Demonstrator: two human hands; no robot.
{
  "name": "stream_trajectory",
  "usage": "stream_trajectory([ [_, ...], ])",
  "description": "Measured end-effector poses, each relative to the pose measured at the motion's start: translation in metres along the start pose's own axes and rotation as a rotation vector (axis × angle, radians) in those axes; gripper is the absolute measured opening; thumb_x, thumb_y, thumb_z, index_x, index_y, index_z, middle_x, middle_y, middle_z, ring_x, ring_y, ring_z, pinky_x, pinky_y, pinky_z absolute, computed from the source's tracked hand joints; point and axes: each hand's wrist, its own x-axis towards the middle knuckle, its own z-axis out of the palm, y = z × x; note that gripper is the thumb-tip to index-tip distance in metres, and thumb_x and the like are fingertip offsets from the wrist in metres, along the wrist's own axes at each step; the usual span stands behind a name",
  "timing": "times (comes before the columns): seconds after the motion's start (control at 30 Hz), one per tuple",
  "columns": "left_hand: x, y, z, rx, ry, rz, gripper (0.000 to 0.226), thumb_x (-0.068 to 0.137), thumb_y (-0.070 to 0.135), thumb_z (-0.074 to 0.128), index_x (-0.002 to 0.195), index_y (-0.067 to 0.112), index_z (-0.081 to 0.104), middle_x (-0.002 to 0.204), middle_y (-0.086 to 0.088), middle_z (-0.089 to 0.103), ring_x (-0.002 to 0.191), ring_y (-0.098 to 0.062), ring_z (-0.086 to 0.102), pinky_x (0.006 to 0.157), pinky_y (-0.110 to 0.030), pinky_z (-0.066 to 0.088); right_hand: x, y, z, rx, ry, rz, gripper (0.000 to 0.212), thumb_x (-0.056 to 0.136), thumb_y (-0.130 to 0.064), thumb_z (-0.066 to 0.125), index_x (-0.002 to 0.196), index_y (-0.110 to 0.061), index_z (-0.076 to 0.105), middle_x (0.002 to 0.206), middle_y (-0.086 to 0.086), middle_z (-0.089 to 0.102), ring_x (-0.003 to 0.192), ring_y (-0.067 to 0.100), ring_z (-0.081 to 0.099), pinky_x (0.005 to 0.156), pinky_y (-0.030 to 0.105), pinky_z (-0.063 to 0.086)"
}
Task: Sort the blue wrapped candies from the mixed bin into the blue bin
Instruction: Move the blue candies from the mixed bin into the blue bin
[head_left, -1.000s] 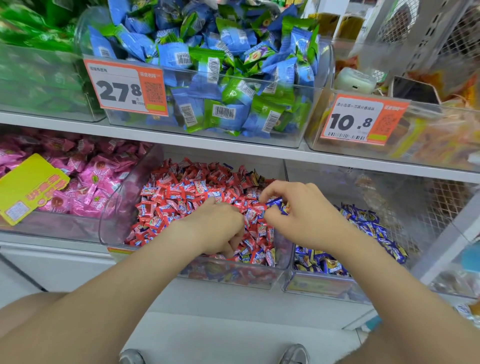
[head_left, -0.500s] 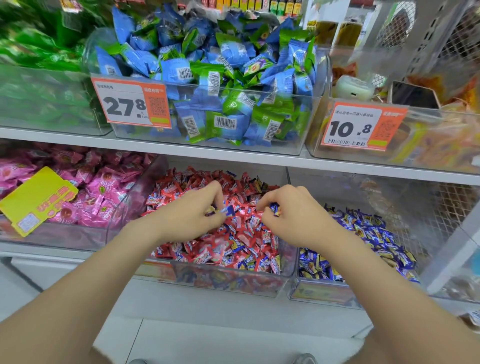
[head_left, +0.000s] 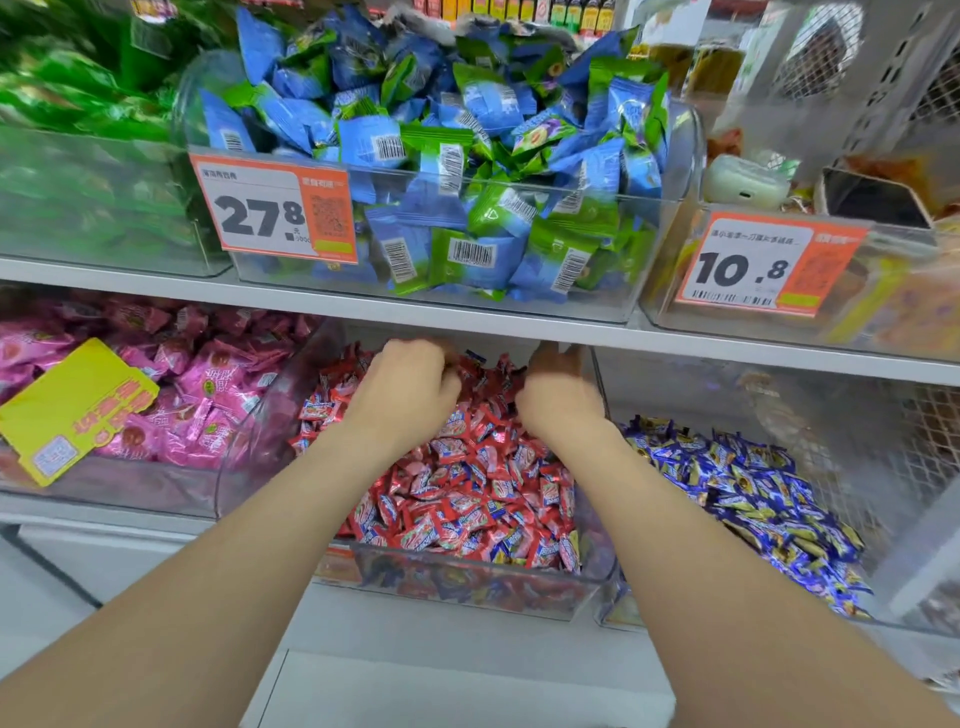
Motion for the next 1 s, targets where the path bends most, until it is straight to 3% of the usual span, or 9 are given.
stream_trajectory([
  [0.1, 0.021, 0.003, 0.004, 0.057, -0.047, 0.016, 0.040, 0.097, 0.009, 0.051, 0.133, 0.019, 0.064, 0.128, -0.018, 0.065, 0.111, -0.044, 0.063, 0.092, -0.047, 0.056, 0.016, 0.000, 0.006, 0.043, -0.040, -0.003, 0.048, 0.097, -0.012, 0.060, 0.143, -0.005, 0.048, 0.150, 0.021, 0.044, 0.131, 0.040, 0.055, 0.099, 0.044, 0.052],
  [0.2, 0.037, 0.006, 0.016, 0.133, -0.169, -0.012, 0.044, 0.105, 0.013, 0.046, 0.149, 0.021, 0.050, 0.145, -0.019, 0.053, 0.128, -0.043, 0.054, 0.098, -0.045, 0.048, 0.025, -0.001, 0.008, 0.094, -0.115, 0.034, 0.040, 0.095, -0.012, 0.062, 0.134, -0.006, 0.052, 0.135, 0.019, 0.059, 0.121, 0.040, 0.062, 0.085, 0.036, 0.050],
  [0.3, 0.050, 0.006, 0.028, 0.102, -0.088, 0.028, 0.032, 0.109, 0.025, 0.048, 0.137, 0.017, 0.059, 0.139, -0.019, 0.058, 0.124, -0.044, 0.057, 0.098, -0.048, 0.051, 0.027, 0.000, 0.008, 0.124, -0.178, 0.045, 0.033, 0.095, -0.011, 0.062, 0.127, -0.006, 0.055, 0.126, 0.017, 0.062, 0.113, 0.038, 0.064, 0.080, 0.033, 0.048],
  [0.4, 0.058, 0.005, 0.036, 0.131, -0.184, 0.023, 0.030, 0.105, 0.020, 0.054, 0.133, 0.023, 0.062, 0.136, -0.013, 0.063, 0.119, -0.039, 0.061, 0.095, -0.046, 0.054, 0.029, 0.007, 0.010, 0.160, -0.210, -0.007, 0.011, 0.093, -0.013, 0.060, 0.103, -0.007, 0.059, 0.101, 0.012, 0.063, 0.085, 0.030, 0.062, 0.065, 0.027, 0.046],
  [0.5, 0.064, 0.005, 0.039, 0.168, -0.289, 0.064, 0.029, 0.097, 0.011, 0.058, 0.122, 0.023, 0.065, 0.122, -0.010, 0.066, 0.107, -0.036, 0.065, 0.088, -0.047, 0.058, 0.025, 0.015, 0.004, 0.304, -0.187, -0.014, 0.013, 0.095, -0.022, 0.061, 0.091, -0.010, 0.063, 0.083, 0.007, 0.061, 0.067, 0.024, 0.056, 0.046, 0.023, 0.036],
  [0.63, 0.057, 0.007, 0.032, 0.202, -0.267, 0.090, 0.021, 0.093, 0.016, 0.062, 0.108, 0.026, 0.072, 0.111, -0.009, 0.071, 0.102, -0.036, 0.068, 0.085, -0.043, 0.059, -0.002, 0.019, -0.014, 0.729, -0.289, -0.002, 0.008, 0.102, -0.023, 0.063, 0.101, -0.018, 0.069, 0.086, 0.002, 0.061, 0.062, 0.016, 0.054, 0.050, 0.026, 0.043],
  [0.77, 0.039, 0.013, 0.016, 0.077, -0.135, 0.075, 0.018, 0.099, 0.033, 0.062, 0.115, 0.033, 0.070, 0.122, -0.006, 0.070, 0.110, -0.035, 0.065, 0.088, -0.042, 0.056, -0.029, 0.026, -0.030, 1.157, -0.424, 0.089, 0.017, 0.104, -0.013, 0.060, 0.115, -0.002, 0.067, 0.089, 0.008, 0.052, 0.052, 0.015, 0.043, 0.039, 0.023, 0.028],
  [0.9, 0.005, 0.021, 0.000, -0.078, -0.107, 0.052, 0.032, 0.097, 0.054, 0.052, 0.094, 0.025, 0.065, 0.091, -0.003, 0.070, 0.084, -0.031, 0.066, 0.075, -0.044, 0.057, -0.055, 0.042, -0.052, 1.334, -0.637, 0.173, 0.015, 0.105, -0.015, 0.053, 0.116, -0.006, 0.056, 0.096, 0.019, 0.063, 0.049, 0.013, 0.037, 0.034, 0.020, 0.023],
  [1.0, -0.028, 0.035, -0.009, -0.173, -0.184, 0.059, 0.024, 0.103, 0.045, 0.058, 0.091, 0.026, 0.067, 0.079, 0.005, 0.071, 0.075, -0.017, 0.067, 0.074, -0.039, 0.056, -0.075, 0.067, -0.075, 1.259, -0.655, 0.119, 0.011, 0.102, -0.021, 0.053, 0.106, -0.011, 0.051, 0.082, 0.014, 0.059, 0.045, 0.015, 0.032, 0.034, 0.020, 0.018],
])
